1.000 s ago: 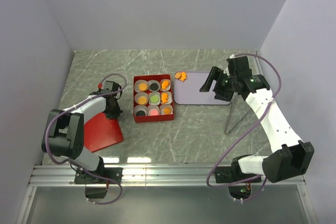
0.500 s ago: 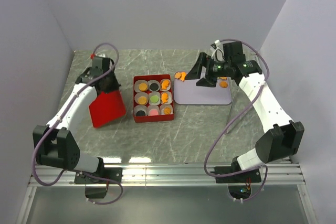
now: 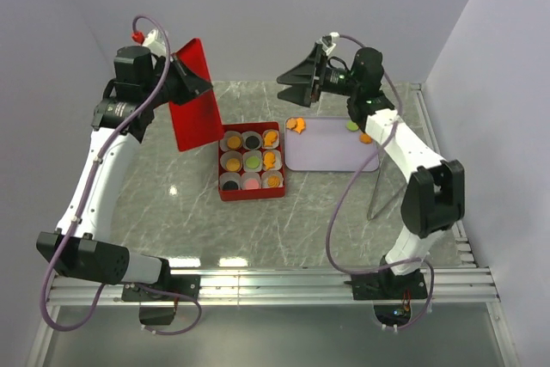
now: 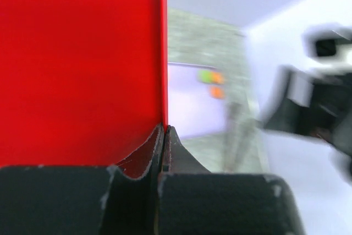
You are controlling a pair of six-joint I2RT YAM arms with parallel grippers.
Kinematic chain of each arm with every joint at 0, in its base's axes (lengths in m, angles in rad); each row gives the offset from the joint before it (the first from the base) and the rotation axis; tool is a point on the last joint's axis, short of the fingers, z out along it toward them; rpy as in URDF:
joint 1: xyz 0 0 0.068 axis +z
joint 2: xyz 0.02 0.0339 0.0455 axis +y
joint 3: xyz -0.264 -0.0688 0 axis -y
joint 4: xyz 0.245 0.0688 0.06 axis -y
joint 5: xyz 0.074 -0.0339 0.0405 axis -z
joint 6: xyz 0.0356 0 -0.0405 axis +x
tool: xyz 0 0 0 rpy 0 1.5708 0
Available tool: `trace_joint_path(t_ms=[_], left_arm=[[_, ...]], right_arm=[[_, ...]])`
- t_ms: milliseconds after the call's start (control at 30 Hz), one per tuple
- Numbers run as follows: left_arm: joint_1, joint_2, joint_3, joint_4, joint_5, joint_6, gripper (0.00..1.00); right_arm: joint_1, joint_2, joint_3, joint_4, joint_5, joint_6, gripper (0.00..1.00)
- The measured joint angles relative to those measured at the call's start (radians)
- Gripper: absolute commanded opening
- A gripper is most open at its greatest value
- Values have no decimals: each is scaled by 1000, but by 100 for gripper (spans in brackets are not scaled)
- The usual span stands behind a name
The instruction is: Pack the cookies
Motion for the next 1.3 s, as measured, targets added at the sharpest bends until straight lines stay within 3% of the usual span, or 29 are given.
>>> trace_joint_path(t_ms=[200,333,500,767,1300], left_arm=[[2,-5,-4,196,280,-163,0],[3,-6,-26,421,432,-329,0],[4,-6,-34,655,547,-503,0],[4,-6,-140,1055,623,-768,0],[-1,-3,-174,1410,633,-1038,0]], right_arm=[[0,206,-8,751,-17,523,88],[0,363,74,957,7,682,88],[0,481,173,1037,47,762,88],[23,485,194,1101,80,795,92],[115,520,269,1120,105,803,93]])
